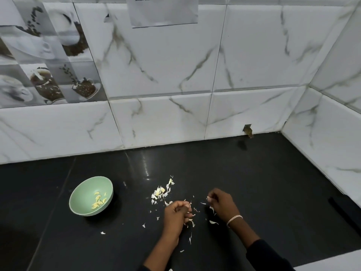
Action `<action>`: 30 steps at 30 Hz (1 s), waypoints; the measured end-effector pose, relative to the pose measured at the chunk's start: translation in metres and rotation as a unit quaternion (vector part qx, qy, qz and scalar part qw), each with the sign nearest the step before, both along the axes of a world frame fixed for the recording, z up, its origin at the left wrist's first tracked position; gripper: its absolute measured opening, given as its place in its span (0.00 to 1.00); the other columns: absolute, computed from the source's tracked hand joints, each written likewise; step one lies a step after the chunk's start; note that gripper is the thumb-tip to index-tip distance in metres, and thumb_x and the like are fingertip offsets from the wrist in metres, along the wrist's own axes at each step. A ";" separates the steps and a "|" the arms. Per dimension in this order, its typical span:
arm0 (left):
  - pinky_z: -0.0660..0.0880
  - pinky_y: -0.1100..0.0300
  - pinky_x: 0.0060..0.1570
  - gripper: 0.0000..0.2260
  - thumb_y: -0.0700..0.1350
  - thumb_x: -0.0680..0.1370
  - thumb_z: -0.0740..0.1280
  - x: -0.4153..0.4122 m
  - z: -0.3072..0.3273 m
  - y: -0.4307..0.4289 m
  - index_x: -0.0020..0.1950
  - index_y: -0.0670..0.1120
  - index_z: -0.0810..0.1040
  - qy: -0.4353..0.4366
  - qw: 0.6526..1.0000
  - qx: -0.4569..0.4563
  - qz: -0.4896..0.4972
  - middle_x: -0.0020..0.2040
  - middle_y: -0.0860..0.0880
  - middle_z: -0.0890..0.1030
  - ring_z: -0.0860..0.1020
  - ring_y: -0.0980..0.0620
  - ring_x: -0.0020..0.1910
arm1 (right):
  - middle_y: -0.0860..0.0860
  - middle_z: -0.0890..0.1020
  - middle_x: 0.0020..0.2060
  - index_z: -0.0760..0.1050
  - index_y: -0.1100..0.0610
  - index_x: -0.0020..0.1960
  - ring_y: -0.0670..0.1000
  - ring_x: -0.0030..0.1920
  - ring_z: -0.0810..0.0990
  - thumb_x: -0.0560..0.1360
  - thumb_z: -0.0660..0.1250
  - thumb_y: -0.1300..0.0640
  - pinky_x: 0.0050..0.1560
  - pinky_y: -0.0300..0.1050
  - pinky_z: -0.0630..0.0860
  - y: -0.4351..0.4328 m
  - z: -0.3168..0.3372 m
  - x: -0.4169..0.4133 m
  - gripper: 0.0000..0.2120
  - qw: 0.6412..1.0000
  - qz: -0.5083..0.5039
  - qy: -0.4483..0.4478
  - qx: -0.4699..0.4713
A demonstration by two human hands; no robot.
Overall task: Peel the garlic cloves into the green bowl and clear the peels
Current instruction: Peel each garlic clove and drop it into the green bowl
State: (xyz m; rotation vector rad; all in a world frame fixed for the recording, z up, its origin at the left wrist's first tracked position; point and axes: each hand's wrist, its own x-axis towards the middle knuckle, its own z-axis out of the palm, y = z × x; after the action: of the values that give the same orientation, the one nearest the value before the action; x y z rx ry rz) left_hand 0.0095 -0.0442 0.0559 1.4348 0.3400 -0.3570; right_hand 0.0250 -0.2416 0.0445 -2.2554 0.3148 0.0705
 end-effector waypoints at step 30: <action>0.77 0.63 0.38 0.03 0.34 0.78 0.70 0.004 0.041 0.058 0.47 0.37 0.84 -0.151 0.986 0.052 -0.048 0.40 0.42 0.86 0.81 0.52 0.35 | 0.56 0.84 0.39 0.74 0.62 0.51 0.50 0.37 0.79 0.69 0.75 0.67 0.41 0.46 0.77 0.083 0.051 -0.008 0.15 0.954 0.095 -0.086 0.271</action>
State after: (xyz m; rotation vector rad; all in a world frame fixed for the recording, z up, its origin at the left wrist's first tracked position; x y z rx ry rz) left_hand 0.0133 0.0140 0.0966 1.5851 0.0437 -0.1977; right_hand 0.0169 -0.1584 0.0953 -1.7222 -0.0207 0.0527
